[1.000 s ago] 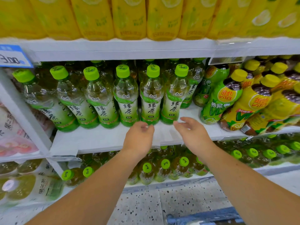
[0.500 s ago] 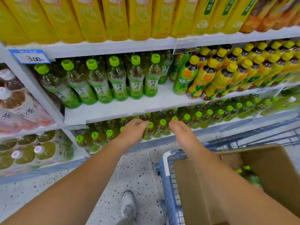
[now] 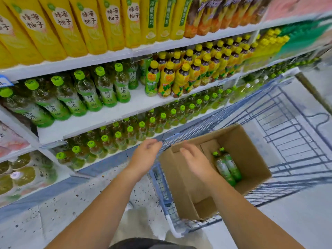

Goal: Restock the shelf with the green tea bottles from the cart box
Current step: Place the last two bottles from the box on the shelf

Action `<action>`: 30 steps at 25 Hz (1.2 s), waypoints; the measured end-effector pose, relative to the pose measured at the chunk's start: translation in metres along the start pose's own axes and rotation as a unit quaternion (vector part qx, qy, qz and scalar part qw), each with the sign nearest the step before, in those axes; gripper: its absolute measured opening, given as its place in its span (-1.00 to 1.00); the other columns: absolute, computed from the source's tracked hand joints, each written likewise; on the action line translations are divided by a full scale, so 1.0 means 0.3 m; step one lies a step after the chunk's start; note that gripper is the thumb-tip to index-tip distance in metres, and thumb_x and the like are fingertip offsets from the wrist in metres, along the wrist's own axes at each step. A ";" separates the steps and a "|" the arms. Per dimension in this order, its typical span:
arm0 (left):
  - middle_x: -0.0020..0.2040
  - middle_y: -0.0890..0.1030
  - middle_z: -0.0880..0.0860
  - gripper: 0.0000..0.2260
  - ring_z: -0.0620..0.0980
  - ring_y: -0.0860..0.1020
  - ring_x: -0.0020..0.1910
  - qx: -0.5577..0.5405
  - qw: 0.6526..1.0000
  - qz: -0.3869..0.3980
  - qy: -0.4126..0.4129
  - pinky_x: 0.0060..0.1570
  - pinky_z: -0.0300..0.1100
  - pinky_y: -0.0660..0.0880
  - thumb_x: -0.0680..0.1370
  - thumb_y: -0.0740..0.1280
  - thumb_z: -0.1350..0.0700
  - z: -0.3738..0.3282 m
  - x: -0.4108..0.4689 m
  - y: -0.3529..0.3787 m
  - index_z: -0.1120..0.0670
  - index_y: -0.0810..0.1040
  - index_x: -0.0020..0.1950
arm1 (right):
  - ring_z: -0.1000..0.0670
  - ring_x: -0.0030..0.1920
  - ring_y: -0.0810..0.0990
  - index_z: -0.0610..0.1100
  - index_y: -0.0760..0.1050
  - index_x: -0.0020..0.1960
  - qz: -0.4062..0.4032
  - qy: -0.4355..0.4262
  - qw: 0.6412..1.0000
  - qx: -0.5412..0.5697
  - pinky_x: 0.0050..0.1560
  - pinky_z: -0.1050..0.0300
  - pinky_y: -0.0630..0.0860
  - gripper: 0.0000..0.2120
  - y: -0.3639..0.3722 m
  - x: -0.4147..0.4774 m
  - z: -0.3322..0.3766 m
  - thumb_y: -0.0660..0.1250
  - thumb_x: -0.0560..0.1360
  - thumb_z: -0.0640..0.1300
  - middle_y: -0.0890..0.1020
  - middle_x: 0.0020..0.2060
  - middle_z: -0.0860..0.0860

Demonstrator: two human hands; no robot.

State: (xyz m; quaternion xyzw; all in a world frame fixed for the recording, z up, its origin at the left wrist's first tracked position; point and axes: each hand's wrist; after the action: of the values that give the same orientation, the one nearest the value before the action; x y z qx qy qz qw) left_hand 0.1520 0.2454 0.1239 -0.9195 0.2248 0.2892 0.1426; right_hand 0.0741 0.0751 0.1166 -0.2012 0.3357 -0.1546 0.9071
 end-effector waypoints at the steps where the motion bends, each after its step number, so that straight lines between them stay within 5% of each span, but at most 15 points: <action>1: 0.30 0.47 -0.07 -0.59 -0.07 0.45 0.18 -0.008 1.000 0.005 -0.003 0.13 -0.10 0.36 0.63 0.25 -0.15 -0.007 -0.020 0.049 -0.03 0.44 0.44 | 0.07 0.35 0.43 -0.05 0.37 0.49 0.003 -0.002 1.000 -0.018 0.21 0.24 0.27 -0.56 -0.041 -0.015 -0.033 0.21 0.65 0.04 0.46 0.43 0.02; 5: 0.26 0.47 -0.07 -0.59 -0.14 0.47 0.06 0.006 1.000 0.021 0.005 0.06 -0.16 0.36 0.65 0.23 -0.13 -0.023 -0.066 0.275 -0.01 0.41 0.47 | 0.01 0.41 0.41 -0.06 0.34 0.52 0.005 0.016 0.999 -0.043 0.25 0.23 0.27 -0.52 -0.249 -0.036 -0.170 0.23 0.64 0.07 0.45 0.44 0.01; 10: 0.32 0.52 0.00 -0.59 -0.09 0.46 0.16 0.023 0.999 -0.002 -0.026 0.10 -0.22 0.35 0.65 0.24 -0.11 0.029 -0.054 0.598 0.05 0.44 0.44 | -0.01 0.42 0.42 -0.04 0.34 0.51 0.045 0.038 0.995 -0.078 0.44 0.05 0.29 -0.48 -0.516 0.022 -0.398 0.21 0.62 0.15 0.46 0.43 0.02; 17: 0.29 0.56 -0.02 -0.59 -0.02 0.51 0.22 0.003 0.992 0.002 -0.130 0.21 -0.11 0.41 0.61 0.24 -0.16 0.174 0.094 1.042 0.00 0.48 0.39 | 0.04 0.30 0.47 -0.04 0.34 0.49 0.104 0.103 0.981 -0.129 0.24 0.19 0.32 -0.54 -0.772 0.181 -0.715 0.17 0.65 0.12 0.49 0.34 0.06; 26: 0.42 0.48 0.04 -0.48 0.06 0.46 0.37 0.058 0.974 0.075 -0.207 0.40 -0.07 0.33 0.64 0.21 -0.14 0.492 0.517 1.425 0.06 0.31 0.55 | -0.07 0.38 0.44 -0.06 0.25 0.56 0.102 0.146 0.964 -0.198 0.33 0.08 0.30 -0.47 -0.818 0.635 -1.110 0.14 0.65 0.11 0.46 0.42 -0.05; 30: 0.46 0.41 0.01 -0.46 0.08 0.43 0.38 0.089 0.976 0.085 -0.180 0.40 -0.04 0.34 0.62 0.28 0.01 0.598 0.660 1.572 -0.04 0.19 0.58 | -0.05 0.12 0.57 0.04 0.37 0.33 0.116 0.151 0.955 -0.229 0.21 0.08 0.44 -0.70 -0.792 0.812 -1.258 0.18 0.64 0.09 0.59 0.17 -0.03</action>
State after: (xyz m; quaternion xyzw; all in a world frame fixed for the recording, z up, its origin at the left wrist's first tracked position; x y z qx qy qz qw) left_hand -0.0209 -0.1544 -0.1985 -0.8135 0.2981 0.4396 0.2369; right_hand -0.0367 -0.3318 -0.1667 -0.3379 0.5161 0.0041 0.7870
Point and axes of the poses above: each hand's wrist, its own x-axis towards the middle knuckle, its own y-axis out of the palm, z = x × y
